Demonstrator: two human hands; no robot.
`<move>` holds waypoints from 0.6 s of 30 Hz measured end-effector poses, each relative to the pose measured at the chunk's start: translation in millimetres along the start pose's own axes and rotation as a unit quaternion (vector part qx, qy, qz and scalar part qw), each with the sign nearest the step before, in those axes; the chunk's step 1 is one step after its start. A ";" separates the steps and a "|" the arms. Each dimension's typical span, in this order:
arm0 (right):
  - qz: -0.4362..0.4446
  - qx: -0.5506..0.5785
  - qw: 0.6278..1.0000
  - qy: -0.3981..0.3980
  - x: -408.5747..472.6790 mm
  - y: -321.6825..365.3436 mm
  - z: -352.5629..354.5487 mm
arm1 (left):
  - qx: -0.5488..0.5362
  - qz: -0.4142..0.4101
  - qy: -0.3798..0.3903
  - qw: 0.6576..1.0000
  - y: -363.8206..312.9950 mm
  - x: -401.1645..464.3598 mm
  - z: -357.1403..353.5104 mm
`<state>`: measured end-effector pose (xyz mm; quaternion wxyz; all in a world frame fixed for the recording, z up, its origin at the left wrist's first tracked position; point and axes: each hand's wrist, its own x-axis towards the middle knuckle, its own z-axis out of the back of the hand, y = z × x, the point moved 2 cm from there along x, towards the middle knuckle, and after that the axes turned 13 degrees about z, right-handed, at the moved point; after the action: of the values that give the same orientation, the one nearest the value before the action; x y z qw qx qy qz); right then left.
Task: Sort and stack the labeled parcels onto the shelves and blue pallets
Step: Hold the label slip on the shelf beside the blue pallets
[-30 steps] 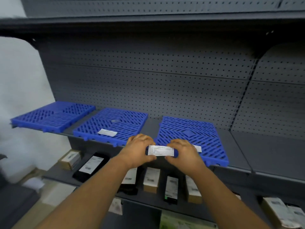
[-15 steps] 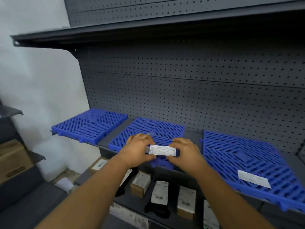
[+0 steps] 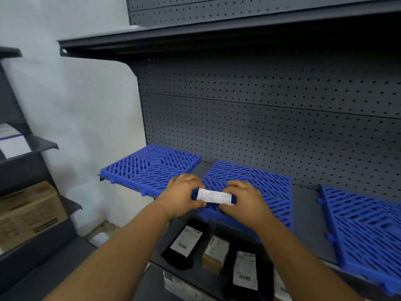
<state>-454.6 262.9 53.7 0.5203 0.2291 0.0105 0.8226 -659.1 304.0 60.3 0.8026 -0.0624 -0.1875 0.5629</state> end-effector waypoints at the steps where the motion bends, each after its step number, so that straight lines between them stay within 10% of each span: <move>1: -0.004 -0.004 1.000 0.001 8.0 6.9 -5.9 | 0.002 -0.004 0.003 1.000 12.1 3.6 1.8; 18: -0.068 0.003 0.998 0.016 174.8 137.4 -119.0 | 0.011 -0.007 0.069 0.998 244.7 67.7 55.2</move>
<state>-679.5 376.7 46.3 0.5742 0.2161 0.0372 0.7888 -874.9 448.4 50.6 0.8183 -0.0906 -0.1256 0.5535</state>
